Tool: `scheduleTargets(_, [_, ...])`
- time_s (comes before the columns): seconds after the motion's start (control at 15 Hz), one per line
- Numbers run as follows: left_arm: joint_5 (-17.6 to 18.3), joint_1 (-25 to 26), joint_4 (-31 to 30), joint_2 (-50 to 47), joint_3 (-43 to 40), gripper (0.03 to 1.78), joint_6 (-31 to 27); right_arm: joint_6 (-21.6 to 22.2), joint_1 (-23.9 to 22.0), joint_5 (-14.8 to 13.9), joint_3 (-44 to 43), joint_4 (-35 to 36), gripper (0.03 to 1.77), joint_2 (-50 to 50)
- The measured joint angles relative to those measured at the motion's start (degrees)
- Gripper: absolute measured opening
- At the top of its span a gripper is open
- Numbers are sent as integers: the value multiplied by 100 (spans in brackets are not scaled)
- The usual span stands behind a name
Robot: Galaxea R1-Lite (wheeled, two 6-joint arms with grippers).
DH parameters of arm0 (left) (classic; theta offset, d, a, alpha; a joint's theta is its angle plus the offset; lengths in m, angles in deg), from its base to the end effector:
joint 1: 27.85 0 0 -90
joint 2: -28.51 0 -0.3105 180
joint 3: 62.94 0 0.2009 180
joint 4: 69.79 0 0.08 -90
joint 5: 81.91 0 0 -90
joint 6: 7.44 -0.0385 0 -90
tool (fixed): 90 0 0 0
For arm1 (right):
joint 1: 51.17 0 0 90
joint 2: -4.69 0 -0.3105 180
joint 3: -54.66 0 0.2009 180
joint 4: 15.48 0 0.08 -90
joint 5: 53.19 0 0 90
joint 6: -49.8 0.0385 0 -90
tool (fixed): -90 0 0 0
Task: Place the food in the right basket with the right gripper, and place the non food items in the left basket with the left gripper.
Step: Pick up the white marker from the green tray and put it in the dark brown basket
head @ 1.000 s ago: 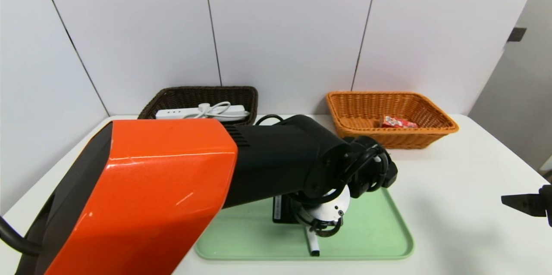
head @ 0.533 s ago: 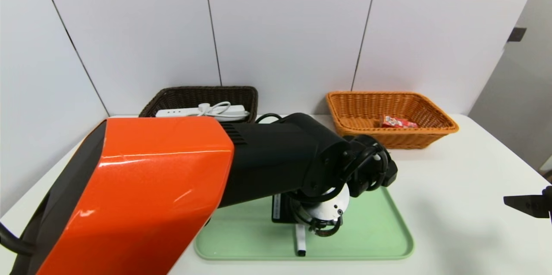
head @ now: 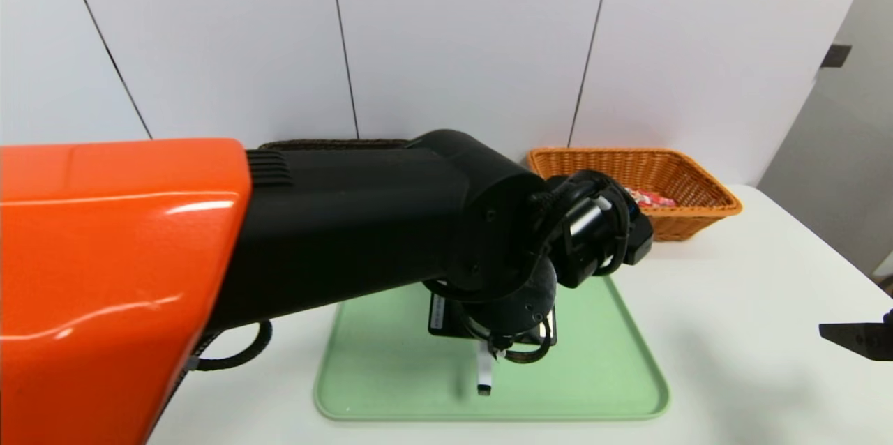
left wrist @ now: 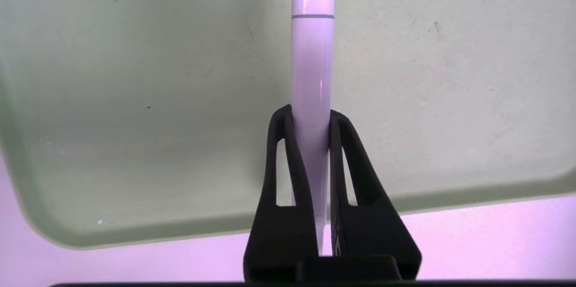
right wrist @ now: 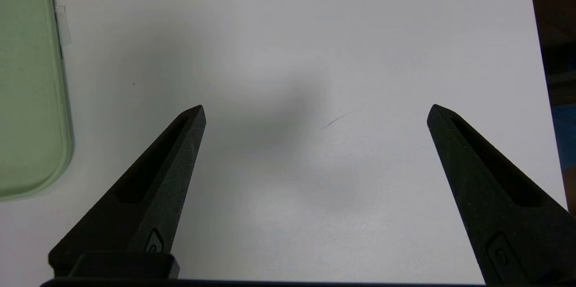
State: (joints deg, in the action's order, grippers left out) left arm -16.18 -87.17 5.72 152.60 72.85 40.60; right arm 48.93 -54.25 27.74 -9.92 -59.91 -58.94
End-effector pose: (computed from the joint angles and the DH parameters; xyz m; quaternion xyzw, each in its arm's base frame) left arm 0.2287 -0.3545 0.1946 -0.0078 0.4640 -0.0731 0.8828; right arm 0.1481 -0.0140 0.2003 -0.0264 0.3706 -0.0955 0.9235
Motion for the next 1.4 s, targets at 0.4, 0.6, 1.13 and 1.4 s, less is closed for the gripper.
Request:
scheduleTargets(0.4, [-463,111,16,-1056,0,14,-511,4,-9,-11,101,18,170,63])
scheduleTargets(0.6, [-817,505,-30,-1428,0,14,-1014,2,-7,-13,116,22,170,71])
scheduleTargets(1.13, [-1087,2281,-1591,-1510,-240,14,-1536,-28,-7,-38,105,51,170,38])
scheduleTargets(1.4, [-1090,2992,-2439,-1133,-325,14,-1641,-30,-7,-88,85,10,170,33])
